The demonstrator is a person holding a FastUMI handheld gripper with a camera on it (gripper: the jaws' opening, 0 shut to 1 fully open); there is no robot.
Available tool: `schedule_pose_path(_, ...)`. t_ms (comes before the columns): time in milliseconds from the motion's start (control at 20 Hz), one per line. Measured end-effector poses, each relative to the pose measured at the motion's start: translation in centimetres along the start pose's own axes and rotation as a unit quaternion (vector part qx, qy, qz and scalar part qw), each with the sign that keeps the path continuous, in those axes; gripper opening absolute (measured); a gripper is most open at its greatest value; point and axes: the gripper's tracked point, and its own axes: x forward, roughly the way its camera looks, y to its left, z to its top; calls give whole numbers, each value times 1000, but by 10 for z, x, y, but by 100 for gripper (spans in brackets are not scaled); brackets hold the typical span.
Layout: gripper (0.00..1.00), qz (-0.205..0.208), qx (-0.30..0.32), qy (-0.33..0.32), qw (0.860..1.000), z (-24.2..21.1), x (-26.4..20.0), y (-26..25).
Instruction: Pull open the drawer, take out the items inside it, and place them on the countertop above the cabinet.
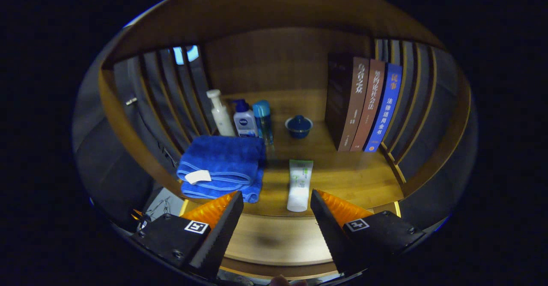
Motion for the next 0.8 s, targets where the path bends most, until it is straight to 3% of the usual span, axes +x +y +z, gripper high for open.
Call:
schedule_pose_path(200, 99, 2, -37, -101, 994, 1, -61, 4)
schedule_pose_path(500, 99, -24, -59, -249, 966, -27, -153, 3)
schedule_pose_path(800, 99, -37, -55, -299, 952, -101, -195, 1)
